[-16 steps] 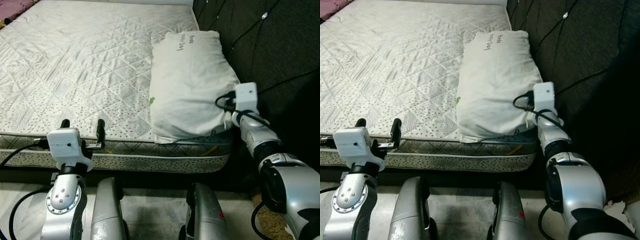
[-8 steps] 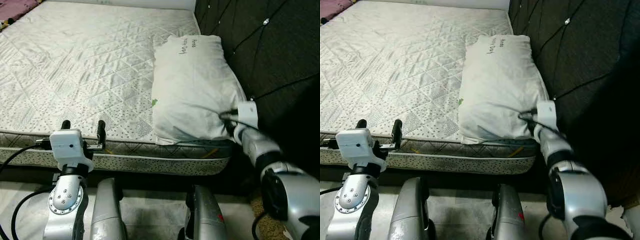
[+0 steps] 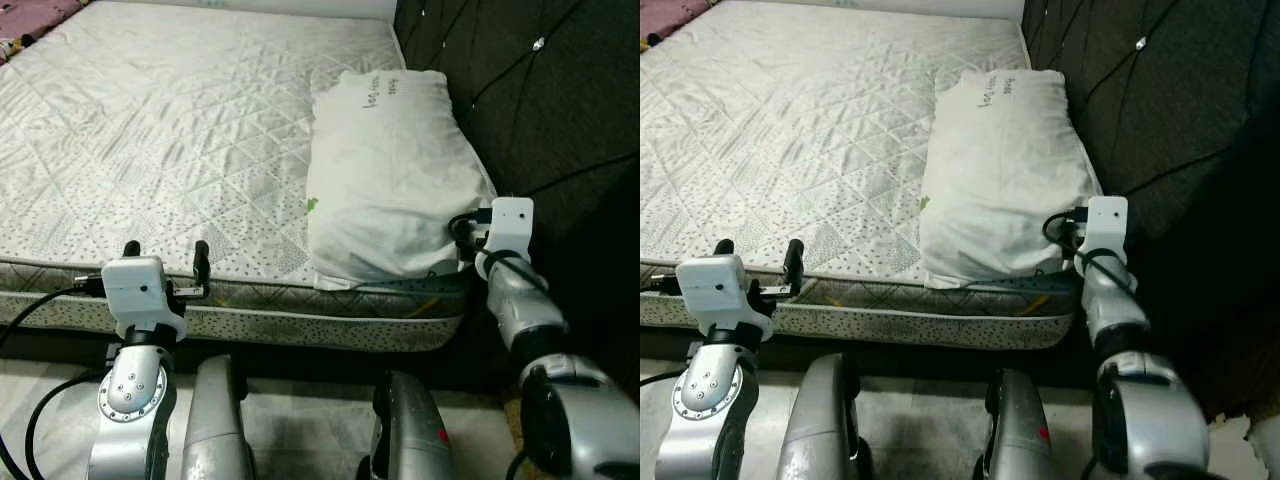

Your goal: Clean up the room

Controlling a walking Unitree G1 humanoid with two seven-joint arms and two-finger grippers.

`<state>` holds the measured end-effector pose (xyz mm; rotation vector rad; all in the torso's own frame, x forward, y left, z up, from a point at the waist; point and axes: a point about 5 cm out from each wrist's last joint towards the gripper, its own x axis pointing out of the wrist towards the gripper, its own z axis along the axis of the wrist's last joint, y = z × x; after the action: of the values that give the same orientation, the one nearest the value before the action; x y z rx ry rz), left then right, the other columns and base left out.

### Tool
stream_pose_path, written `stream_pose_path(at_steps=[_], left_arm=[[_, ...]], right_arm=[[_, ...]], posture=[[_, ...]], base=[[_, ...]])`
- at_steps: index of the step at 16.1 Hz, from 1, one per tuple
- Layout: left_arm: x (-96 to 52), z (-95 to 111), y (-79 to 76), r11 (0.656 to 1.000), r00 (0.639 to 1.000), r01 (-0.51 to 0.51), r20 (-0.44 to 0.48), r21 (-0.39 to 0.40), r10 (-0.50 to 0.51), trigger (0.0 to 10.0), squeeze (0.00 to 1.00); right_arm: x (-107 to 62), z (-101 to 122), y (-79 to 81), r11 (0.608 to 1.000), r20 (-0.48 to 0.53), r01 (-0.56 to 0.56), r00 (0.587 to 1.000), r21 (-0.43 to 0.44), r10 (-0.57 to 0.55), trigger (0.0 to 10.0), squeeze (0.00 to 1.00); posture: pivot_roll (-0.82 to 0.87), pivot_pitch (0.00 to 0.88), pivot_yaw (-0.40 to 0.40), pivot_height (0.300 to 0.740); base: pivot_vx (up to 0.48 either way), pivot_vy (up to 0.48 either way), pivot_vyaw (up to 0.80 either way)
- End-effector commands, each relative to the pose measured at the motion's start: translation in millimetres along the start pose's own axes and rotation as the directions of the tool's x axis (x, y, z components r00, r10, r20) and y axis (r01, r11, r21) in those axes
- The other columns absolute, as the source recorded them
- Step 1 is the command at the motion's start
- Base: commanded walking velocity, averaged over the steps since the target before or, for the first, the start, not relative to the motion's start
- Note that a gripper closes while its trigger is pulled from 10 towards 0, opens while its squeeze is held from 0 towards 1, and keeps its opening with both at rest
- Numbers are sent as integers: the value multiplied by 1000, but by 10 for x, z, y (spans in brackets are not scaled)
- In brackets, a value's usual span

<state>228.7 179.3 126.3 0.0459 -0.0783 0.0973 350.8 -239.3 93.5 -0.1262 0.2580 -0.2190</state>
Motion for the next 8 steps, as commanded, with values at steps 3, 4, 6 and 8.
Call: stream_pose_path(at_steps=[3, 4, 6, 8], left_arm=[[53, -21, 53, 999, 999, -45, 11, 25, 45, 10000, 0], [62, -24, 73, 998, 998, -57, 13, 22, 56, 10000, 0], [73, -28, 101, 997, 997, -79, 23, 15, 78, 10000, 0], [94, -7, 131, 995, 994, -101, 42, 9, 101, 10000, 0]], right_arm=[[-182, -108, -98, 1000, 39, 19, 999, -8, -19, 10000, 1000], [-265, -183, -92, 1000, 32, -8, 999, -4, 8, 10000, 1000], [-415, -281, -63, 998, 31, -63, 998, -10, 63, 10000, 1000], [-492, -120, 20, 991, 126, -134, 983, -18, 135, 10000, 1000]], posture=[[5, 0, -56, 554], [0, 0, -59, 554], [-9, 0, -62, 554], [-19, 0, -58, 554]], base=[[0, 0, 0], [0, 0, 0], [0, 0, 0], [0, 0, 0]])
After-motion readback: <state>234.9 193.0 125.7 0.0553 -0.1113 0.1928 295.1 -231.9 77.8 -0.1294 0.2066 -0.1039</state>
